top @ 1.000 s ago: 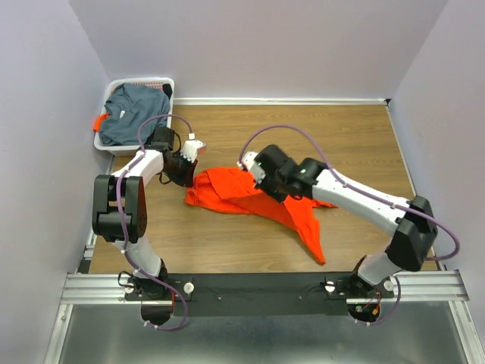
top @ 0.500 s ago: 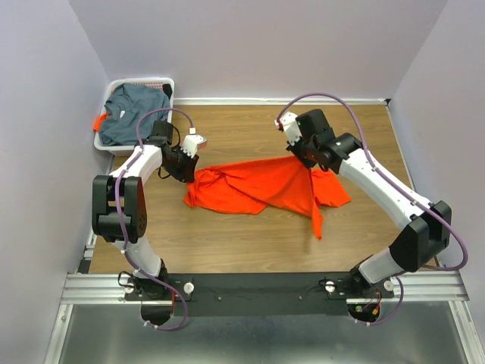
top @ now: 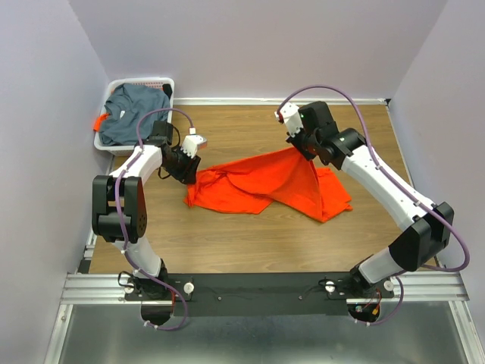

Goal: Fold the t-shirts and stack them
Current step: Flatten out the tshirt

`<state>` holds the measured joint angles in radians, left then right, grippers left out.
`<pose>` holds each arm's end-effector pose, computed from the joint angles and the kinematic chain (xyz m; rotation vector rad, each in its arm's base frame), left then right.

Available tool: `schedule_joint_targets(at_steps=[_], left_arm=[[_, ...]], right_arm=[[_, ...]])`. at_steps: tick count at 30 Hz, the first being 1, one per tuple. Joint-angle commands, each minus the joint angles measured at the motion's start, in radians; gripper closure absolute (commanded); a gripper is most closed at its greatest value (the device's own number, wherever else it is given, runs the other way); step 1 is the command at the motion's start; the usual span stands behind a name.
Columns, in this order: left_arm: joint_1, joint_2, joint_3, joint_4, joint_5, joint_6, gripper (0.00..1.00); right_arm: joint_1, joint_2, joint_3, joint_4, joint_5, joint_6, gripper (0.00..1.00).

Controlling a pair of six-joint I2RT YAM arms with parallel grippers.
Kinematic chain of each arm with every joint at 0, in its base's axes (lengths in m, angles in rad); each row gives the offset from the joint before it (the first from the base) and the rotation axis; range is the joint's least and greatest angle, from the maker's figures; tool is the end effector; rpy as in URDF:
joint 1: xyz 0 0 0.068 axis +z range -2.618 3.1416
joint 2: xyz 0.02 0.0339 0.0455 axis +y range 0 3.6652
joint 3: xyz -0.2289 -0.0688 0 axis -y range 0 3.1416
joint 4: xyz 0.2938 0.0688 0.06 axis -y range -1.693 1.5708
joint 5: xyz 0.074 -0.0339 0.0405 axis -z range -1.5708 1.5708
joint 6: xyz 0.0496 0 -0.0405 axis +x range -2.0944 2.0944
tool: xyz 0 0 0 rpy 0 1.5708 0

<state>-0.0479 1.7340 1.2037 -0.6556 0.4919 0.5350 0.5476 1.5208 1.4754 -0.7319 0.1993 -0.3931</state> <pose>0.3836 -0.0418 0.1334 0.8718 2.4620 -0.5129 0.3400 0.1958 0.3027 -0.9698 2.1231 -0.1571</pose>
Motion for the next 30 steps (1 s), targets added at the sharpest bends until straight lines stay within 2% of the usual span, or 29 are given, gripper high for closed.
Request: schedule_joint_targets(at_steps=[1,8,19,30], left_arm=[[0.013,-0.016,-0.015,-0.013,0.014,0.014,0.44],[0.040,-0.056,-0.065,-0.076,0.034,0.054,0.43],[0.066,-0.108,-0.153,-0.257,0.088,0.235,0.43],[0.051,-0.067,-0.158,-0.234,0.100,0.240,0.49]], right_arm=[[-0.006,0.010,0.034,0.017,0.031,-0.018,0.99],[-0.008,0.006,0.049,0.017,0.045,-0.029,1.00],[-0.009,0.019,0.049,0.017,0.054,-0.032,0.99],[-0.008,0.036,0.054,0.019,0.052,-0.027,0.99]])
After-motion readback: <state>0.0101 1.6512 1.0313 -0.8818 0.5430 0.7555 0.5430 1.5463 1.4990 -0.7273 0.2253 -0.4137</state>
